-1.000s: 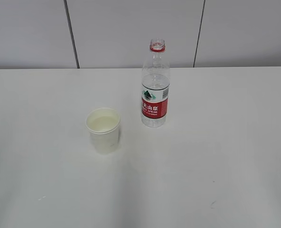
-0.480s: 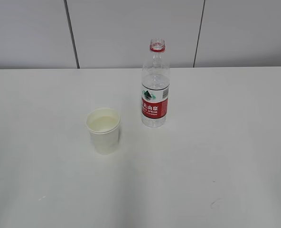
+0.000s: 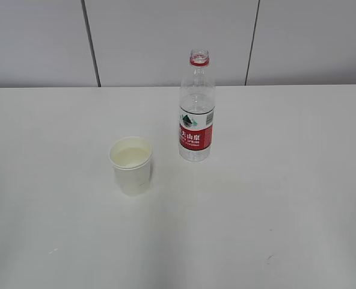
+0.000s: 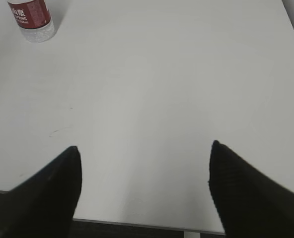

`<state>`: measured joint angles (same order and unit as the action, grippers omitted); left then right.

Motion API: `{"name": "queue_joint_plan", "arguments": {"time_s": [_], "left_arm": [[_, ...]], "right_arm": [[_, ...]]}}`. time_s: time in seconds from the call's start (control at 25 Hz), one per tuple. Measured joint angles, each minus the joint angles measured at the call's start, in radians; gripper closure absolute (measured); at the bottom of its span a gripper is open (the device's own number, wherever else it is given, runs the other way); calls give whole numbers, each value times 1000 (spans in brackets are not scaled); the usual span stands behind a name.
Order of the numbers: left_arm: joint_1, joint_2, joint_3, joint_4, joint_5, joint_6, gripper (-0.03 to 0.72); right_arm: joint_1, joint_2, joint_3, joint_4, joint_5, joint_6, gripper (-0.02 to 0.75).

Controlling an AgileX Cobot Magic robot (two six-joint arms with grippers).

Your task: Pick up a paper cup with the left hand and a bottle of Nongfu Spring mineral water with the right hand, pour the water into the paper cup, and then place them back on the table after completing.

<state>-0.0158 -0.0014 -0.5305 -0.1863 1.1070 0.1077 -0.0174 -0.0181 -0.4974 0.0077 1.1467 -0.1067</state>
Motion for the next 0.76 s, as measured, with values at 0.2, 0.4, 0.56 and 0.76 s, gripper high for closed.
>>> {"name": "queue_joint_plan", "arguments": {"time_s": [0.2, 0.4, 0.56, 0.76], "left_arm": [[0, 0, 0, 0, 0, 0, 251], [0, 0, 0, 0, 0, 0, 251], [0, 0, 0, 0, 0, 0, 251], [0, 0, 0, 0, 0, 0, 251]], "right_arm": [[0, 0, 0, 0, 0, 0, 150], [0, 0, 0, 0, 0, 0, 150], [0, 0, 0, 0, -1, 0, 150], [0, 0, 0, 0, -1, 0, 150]]}}
